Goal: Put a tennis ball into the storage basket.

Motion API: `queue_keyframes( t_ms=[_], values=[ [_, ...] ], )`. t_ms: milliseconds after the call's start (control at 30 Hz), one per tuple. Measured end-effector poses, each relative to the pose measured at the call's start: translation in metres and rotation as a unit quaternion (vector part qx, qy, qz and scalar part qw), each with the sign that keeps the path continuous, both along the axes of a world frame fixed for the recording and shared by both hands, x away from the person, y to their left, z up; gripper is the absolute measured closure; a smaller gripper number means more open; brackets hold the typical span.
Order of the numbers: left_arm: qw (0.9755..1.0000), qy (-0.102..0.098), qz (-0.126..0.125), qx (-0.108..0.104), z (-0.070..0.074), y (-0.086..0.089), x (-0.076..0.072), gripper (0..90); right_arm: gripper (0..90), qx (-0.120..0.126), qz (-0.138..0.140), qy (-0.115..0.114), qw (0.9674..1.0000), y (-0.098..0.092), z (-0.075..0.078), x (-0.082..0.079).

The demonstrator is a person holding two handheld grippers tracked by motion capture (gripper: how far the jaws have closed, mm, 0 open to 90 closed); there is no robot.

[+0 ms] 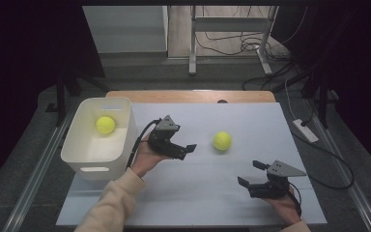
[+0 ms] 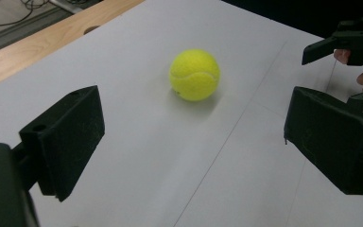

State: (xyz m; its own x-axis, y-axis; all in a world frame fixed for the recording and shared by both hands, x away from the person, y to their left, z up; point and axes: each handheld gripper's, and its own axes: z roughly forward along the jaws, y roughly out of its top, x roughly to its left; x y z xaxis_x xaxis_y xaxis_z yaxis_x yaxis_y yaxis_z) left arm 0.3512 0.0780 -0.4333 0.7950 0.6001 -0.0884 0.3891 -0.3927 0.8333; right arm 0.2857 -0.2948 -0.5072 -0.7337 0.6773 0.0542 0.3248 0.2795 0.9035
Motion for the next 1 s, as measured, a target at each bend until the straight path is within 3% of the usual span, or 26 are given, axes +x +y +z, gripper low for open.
queue_keyframes(
  t_ms=[1000],
  values=[
    [0.9997, 0.014, -0.02, 0.005, -0.019, -0.032, 0.02, 5.6, 11.3, 0.002, 0.0, -0.001, 1.0, 0.0, 0.0, 0.0]
  ],
)
